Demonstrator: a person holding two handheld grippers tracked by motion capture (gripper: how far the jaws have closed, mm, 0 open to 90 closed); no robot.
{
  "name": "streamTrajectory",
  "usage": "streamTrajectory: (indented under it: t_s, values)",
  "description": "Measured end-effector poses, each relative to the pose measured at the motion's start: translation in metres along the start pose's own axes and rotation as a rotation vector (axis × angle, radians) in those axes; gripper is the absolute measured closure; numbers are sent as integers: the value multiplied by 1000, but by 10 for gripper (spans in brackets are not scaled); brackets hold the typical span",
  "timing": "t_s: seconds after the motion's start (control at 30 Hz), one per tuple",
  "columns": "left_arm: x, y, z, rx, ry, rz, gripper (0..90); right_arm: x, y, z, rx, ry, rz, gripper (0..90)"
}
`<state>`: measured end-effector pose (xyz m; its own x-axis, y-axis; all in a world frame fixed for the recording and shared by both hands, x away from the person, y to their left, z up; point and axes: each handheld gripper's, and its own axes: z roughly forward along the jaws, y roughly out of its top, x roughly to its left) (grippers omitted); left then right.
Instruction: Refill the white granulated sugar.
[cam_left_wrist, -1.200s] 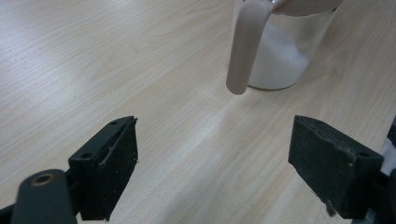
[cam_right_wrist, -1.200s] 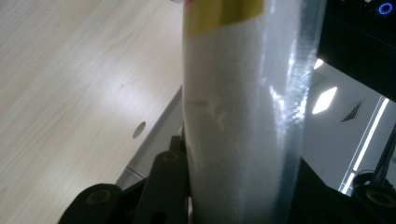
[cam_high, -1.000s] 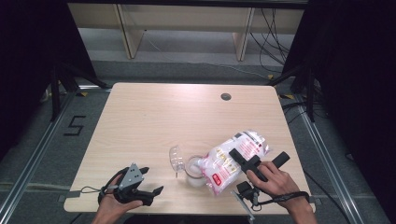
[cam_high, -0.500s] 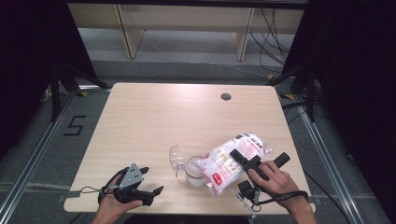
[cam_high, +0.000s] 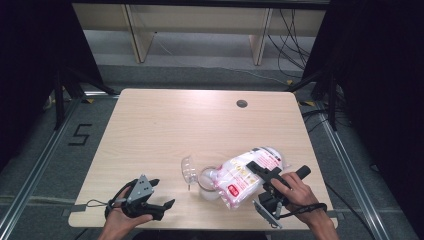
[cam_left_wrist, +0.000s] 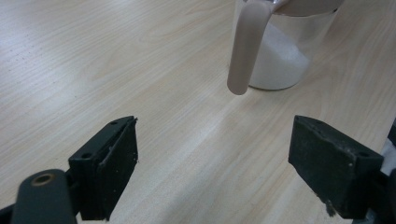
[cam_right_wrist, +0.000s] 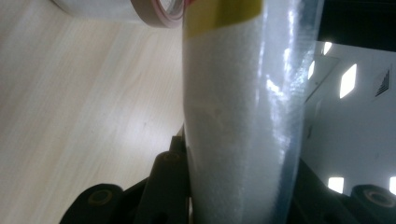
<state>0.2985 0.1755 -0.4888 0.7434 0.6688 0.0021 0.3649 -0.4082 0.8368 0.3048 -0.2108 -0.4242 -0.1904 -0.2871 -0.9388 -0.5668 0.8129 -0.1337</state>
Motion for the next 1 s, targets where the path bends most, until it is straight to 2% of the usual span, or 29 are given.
streamTrajectory:
  t_s: [0.07,0.13,0.17,0.23,0.27,0.3,0.33,0.4,0.43,0.47,0.5,0.53,0.57,0.6,0.67,0.73,0.77,0.8,0.83,0.87,0.9,0.93,0.97,1.0]
  values:
    - [0,-1,0,13,0,-15,154,2,0,0,-10,5,27,765]
    - [0,0,-1,13,1,-6,154,2,0,2,-39,3,37,765]
    - [1,0,-1,15,-4,-6,154,4,0,2,-34,17,68,765]
    - [-1,0,-1,1,0,-26,154,4,-1,4,-48,16,74,767]
    - [-1,0,-1,2,3,-26,154,7,-2,4,-43,27,115,766]
    - [0,0,-1,2,2,-25,154,6,-3,5,-60,18,119,767]
    - [-1,0,-1,3,2,-26,154,9,-5,5,-57,29,154,767]
    - [-1,0,0,1,-2,-24,154,9,-8,6,-70,32,177,767]
    - [0,0,-1,14,-2,-10,154,11,-9,5,-61,36,205,767]
    - [0,0,-1,14,-2,-10,154,10,-12,6,-81,27,209,768]
    - [0,0,0,5,-5,-24,154,16,-12,5,-59,36,296,769]
    - [0,0,0,3,-1,-24,154,16,-13,5,-68,41,304,769]
    - [0,0,0,3,-1,-23,154,11,-15,7,-108,20,248,769]
    - [0,0,0,3,-1,-24,154,13,-16,8,-111,28,280,769]
    - [0,0,-1,2,1,-22,154,13,-18,8,-127,24,301,770]
    - [-1,0,-1,0,4,-27,154,13,-18,5,-102,22,331,770]
    - [-1,0,-1,-2,3,-28,154,17,-18,6,-111,34,390,770]
    - [0,0,-1,4,7,-22,154,14,-19,9,-141,26,360,771]
    - [0,0,-1,4,6,-23,154,15,-20,9,-148,25,389,771]
    - [1,0,-2,16,6,-8,154,15,-20,9,-141,29,396,771]
    - [-1,0,-1,-6,-1,-30,154,13,-21,8,-135,25,398,771]
    - [-1,0,-1,-10,2,-26,154,13,-22,9,-144,18,408,772]
    - [0,1,-1,-8,-3,-12,154,18,-22,9,-146,27,501,772]
    - [1,1,-1,-2,0,0,154,17,-23,11,-175,25,492,773]
